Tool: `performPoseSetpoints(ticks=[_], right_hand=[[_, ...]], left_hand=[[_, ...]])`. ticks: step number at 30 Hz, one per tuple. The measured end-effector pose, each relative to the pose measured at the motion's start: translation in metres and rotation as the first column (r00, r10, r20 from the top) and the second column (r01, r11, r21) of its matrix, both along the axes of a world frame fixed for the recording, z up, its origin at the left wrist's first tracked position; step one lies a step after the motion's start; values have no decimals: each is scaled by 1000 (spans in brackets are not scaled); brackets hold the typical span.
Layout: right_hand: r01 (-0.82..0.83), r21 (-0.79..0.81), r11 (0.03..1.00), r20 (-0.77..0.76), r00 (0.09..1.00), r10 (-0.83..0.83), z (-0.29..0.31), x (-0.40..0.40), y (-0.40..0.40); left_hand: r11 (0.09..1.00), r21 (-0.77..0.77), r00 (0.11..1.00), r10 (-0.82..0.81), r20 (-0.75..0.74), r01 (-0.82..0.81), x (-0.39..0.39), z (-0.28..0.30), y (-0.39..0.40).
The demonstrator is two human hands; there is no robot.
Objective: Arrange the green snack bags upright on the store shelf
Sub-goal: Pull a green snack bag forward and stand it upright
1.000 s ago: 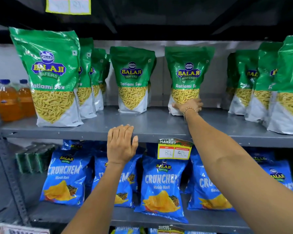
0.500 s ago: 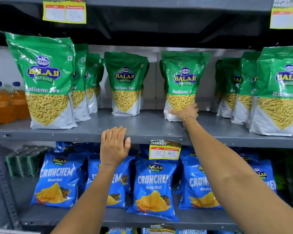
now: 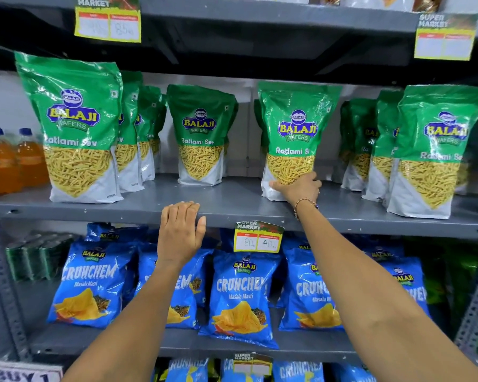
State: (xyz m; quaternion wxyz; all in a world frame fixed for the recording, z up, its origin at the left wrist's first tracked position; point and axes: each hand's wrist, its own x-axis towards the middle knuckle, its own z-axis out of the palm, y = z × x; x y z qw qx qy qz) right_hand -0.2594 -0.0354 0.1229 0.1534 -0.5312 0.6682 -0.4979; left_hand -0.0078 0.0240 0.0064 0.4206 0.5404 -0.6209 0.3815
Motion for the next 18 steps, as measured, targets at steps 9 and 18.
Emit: performPoseSetpoints(ticks=[9,18], right_hand=[[46,-51,998,-29,998,-48,-2,3,27],[62,-92,994,-74,995,-69,-4,4,51]], left_hand=[[995,96,1000,1,-13,0,-1,1,7],[990,141,1000,1,-22,2,-1,3,11]])
